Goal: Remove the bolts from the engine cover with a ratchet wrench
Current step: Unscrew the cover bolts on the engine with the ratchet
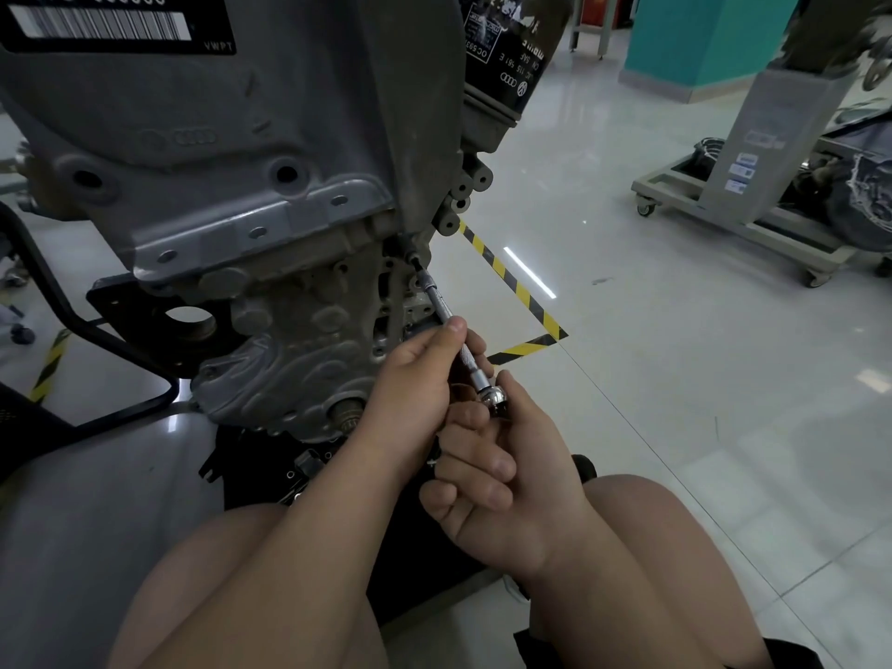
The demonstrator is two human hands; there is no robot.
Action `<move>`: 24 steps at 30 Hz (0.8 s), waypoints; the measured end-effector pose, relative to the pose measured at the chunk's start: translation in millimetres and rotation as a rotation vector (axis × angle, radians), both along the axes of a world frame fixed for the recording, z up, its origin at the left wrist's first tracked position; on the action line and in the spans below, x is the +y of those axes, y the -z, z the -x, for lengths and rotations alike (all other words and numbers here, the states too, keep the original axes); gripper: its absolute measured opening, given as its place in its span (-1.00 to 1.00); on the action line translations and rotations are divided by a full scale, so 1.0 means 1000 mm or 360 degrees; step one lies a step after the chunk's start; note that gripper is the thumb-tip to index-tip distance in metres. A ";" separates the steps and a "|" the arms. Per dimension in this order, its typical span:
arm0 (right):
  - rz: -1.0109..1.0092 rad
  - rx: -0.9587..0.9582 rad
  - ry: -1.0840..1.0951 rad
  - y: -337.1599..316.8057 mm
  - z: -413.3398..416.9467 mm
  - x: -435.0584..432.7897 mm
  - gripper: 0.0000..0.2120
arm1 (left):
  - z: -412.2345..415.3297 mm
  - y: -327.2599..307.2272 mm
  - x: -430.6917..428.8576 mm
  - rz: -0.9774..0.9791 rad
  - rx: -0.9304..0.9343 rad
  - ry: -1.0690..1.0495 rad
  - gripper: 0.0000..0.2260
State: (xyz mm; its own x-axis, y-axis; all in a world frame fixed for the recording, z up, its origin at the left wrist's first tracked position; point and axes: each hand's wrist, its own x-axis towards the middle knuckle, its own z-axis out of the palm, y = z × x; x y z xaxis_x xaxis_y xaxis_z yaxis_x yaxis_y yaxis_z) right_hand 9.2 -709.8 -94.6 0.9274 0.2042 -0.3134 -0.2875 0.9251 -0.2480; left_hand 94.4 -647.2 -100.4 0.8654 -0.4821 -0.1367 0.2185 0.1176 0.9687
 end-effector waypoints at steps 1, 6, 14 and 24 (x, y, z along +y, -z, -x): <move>0.0085 0.0013 0.0017 0.000 0.000 0.000 -0.41 | 0.000 0.000 0.000 -0.0025 -0.0014 -0.0004 -0.66; 0.0850 0.0121 0.0246 0.006 -0.003 0.000 -0.35 | -0.001 0.000 0.000 -0.0015 0.0018 0.0026 -0.70; 0.2790 0.0032 0.0482 0.011 0.001 -0.011 -0.40 | -0.004 0.003 -0.001 -0.0043 -0.0016 0.0041 -0.72; 0.2304 0.0041 0.0602 0.020 -0.003 -0.007 -0.49 | -0.002 0.003 -0.001 -0.0035 -0.0044 0.0014 -0.74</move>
State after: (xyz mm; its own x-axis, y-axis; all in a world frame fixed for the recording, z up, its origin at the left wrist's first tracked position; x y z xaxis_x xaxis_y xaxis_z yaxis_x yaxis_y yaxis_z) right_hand 12.1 -716.6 -114.8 0.8444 -0.5338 -0.0456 -0.1119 -0.0926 -0.9894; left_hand 96.4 -648.2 -103.1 0.8646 -0.4871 -0.1238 0.1929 0.0941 0.9767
